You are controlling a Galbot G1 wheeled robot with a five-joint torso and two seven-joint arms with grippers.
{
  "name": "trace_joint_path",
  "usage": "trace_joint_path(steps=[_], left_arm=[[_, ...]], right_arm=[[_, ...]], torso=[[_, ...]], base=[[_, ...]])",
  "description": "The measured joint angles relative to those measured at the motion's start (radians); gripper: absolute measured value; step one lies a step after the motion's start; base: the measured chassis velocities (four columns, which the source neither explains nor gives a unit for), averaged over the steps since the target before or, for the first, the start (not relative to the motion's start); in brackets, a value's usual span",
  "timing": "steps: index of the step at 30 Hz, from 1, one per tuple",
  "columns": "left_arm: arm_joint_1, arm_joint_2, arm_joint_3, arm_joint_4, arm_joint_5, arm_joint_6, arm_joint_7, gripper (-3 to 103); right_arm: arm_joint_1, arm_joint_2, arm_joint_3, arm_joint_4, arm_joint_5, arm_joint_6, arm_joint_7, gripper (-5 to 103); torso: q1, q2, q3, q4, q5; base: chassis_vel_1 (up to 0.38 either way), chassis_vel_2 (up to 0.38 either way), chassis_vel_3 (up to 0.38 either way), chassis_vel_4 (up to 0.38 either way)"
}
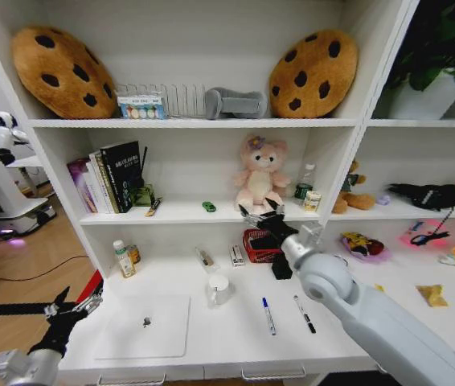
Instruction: Organize the objects on the table.
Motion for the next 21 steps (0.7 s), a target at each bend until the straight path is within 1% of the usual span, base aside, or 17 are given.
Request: trace_joint_path(steps=[1,4,5,7,8,11,12,14,17,18,19,20,21], left_arm=[[0.000,0.000,0.000,0.000,0.000,0.000,0.000,100],[0.000,0.000,0.000,0.000,0.000,0.000,0.000,100],[0.000,0.000,0.000,0.000,0.000,0.000,0.000,100],[0.000,0.000,0.000,0.000,0.000,0.000,0.000,100],[0.000,0.000,0.000,0.000,0.000,0.000,0.000,100],[0.000,0.000,0.000,0.000,0.000,0.000,0.000,100],[0.000,0.000,0.000,0.000,0.000,0.000,0.000,100],[0.000,0.000,0.000,0.000,0.000,0.000,0.000,100],[0.000,0.000,0.000,0.000,0.000,0.000,0.000,100],[0.000,0.000,0.000,0.000,0.000,0.000,0.000,100],[0.000,0.000,0.000,0.000,0.000,0.000,0.000,100],[0.000,0.000,0.000,0.000,0.000,0.000,0.000,100],[0.000,0.000,0.000,0.000,0.000,0.000,0.000,100]], right_arm=[[0.000,0.000,0.000,0.000,0.000,0.000,0.000,100],[-0.201,0.010,0.172,0.056,-0.046,0.027,-0.015,100],[-0.201,0.010,0.172,0.056,-0.046,0.027,-0.015,100],[-0.340,0.046,0.265,0.084,-0.081,0.044,-0.024,100],[-0.340,0.046,0.265,0.084,-0.081,0.044,-0.024,100],[-0.491,0.103,0.355,0.105,-0.135,0.072,-0.029,100],[-0.491,0.103,0.355,0.105,-0.135,0.072,-0.029,100],[-0.594,0.148,0.392,0.108,-0.182,0.093,-0.045,100],[-0.627,0.164,0.396,0.107,-0.195,0.095,-0.054,100],[-0.655,0.178,0.394,0.103,-0.207,0.093,-0.058,100],[-0.672,0.188,0.379,0.098,-0.206,0.076,-0.052,100],[-0.676,0.194,0.363,0.094,-0.198,0.058,-0.040,100],[-0.676,0.194,0.363,0.094,-0.198,0.058,-0.040,100]], torso=[[0.000,0.000,0.000,0.0000,0.0000],[0.000,0.000,0.000,0.0002,-0.0003],[0.000,0.000,0.000,0.0002,-0.0003],[0.000,0.000,0.000,0.0002,-0.0002],[0.000,0.000,0.000,0.0002,-0.0002],[0.000,0.000,0.000,0.0002,-0.0003],[0.000,0.000,0.000,0.0002,-0.0003],[0.000,0.000,0.000,0.0002,-0.0003],[0.000,0.000,0.000,0.0001,-0.0004],[0.000,0.000,0.000,0.0001,-0.0005],[0.000,0.000,0.000,0.0001,-0.0005],[0.000,0.000,0.000,0.0002,-0.0005],[0.000,0.000,0.000,0.0002,-0.0005]], base=[[0.000,0.000,0.000,0.000],[0.000,0.000,0.000,0.000],[0.000,0.000,0.000,0.000],[0.000,0.000,0.000,0.000],[0.000,0.000,0.000,0.000],[0.000,0.000,0.000,0.000],[0.000,0.000,0.000,0.000],[0.000,0.000,0.000,0.000],[0.000,0.000,0.000,0.000],[0.000,0.000,0.000,0.000],[0.000,0.000,0.000,0.000],[0.000,0.000,0.000,0.000],[0.000,0.000,0.000,0.000]])
